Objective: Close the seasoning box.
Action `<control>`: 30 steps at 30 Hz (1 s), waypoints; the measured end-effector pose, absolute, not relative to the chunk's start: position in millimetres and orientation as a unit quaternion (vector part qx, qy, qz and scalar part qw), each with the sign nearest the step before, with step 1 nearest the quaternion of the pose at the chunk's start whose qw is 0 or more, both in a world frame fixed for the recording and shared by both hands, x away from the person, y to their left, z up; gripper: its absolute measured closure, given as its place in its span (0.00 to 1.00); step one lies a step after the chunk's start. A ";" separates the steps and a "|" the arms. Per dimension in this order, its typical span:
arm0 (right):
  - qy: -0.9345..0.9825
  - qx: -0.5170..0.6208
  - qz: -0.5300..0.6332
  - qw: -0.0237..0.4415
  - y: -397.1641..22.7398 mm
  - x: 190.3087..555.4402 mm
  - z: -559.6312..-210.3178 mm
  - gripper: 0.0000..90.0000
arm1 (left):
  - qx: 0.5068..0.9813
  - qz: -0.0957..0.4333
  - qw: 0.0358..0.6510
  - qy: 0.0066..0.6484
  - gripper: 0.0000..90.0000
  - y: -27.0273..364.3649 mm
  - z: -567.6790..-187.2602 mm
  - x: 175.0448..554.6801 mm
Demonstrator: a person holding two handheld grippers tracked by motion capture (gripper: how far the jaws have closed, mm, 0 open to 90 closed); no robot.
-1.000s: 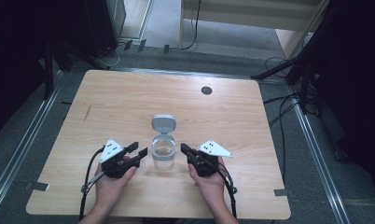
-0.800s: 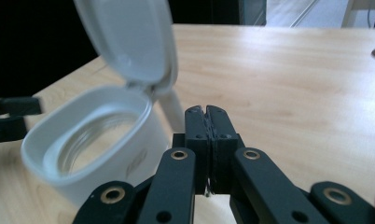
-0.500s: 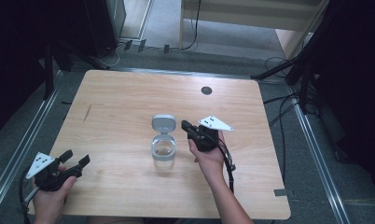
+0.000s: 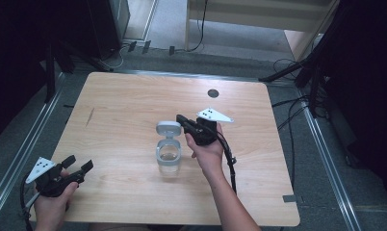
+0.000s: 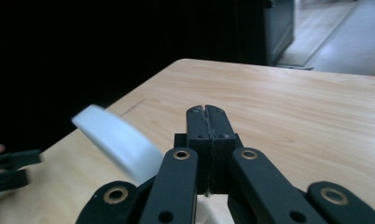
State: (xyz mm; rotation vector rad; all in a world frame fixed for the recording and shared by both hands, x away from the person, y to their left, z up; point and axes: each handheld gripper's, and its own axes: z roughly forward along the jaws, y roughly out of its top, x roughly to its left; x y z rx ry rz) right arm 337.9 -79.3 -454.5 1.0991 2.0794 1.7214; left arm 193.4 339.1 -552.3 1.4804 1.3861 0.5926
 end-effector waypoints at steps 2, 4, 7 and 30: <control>0.714 0.365 0.587 0.112 -81.6 328.0 -454.3 1.00 | 0.612 0.246 0.490 0.570 0.25 338.3 -552.4 194.1; 0.714 0.363 0.588 0.113 -85.8 319.0 -454.6 1.00 | 0.612 0.248 0.489 0.570 0.25 336.8 -552.4 194.9; 0.711 0.369 0.587 0.122 -97.2 310.2 -454.5 0.92 | 0.615 0.248 0.488 0.568 0.26 336.2 -552.4 195.5; 0.693 0.453 0.526 0.195 -218.4 275.0 -500.2 0.27 | 0.619 0.250 0.486 0.564 0.26 335.3 -552.6 195.8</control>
